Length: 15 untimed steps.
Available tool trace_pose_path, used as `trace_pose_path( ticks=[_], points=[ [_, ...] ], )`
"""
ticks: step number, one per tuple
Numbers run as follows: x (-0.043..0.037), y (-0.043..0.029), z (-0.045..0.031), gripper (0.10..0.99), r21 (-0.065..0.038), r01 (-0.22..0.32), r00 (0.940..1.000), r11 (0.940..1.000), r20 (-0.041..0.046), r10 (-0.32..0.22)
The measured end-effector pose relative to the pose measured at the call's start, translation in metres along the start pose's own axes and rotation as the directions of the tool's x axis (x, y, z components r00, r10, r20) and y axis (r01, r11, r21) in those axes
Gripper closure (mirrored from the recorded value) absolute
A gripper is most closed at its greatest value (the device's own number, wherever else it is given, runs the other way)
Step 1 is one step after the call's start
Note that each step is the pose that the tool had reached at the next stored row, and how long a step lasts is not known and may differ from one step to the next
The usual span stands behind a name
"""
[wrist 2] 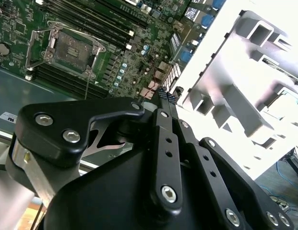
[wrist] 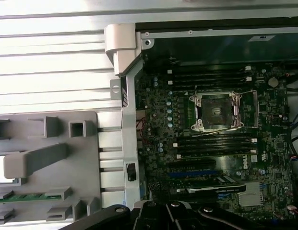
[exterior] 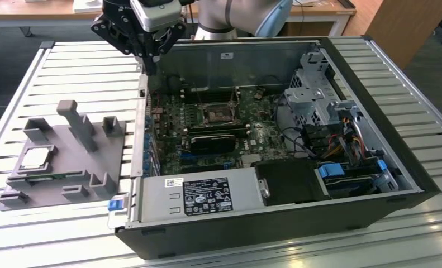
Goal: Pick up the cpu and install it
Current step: 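Reach for the cpu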
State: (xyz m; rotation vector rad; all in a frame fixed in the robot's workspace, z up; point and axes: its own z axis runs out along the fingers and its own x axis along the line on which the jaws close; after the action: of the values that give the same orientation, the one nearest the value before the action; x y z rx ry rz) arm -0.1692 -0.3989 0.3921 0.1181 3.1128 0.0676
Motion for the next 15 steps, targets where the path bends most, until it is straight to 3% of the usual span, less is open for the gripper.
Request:
trace_pose_path(
  ticks=[15],
  points=[
    [0.0078, -0.0006, -0.0001, 0.98, 0.0, 0.0, 1.0, 1.0, 0.0, 0.0]
  ],
)
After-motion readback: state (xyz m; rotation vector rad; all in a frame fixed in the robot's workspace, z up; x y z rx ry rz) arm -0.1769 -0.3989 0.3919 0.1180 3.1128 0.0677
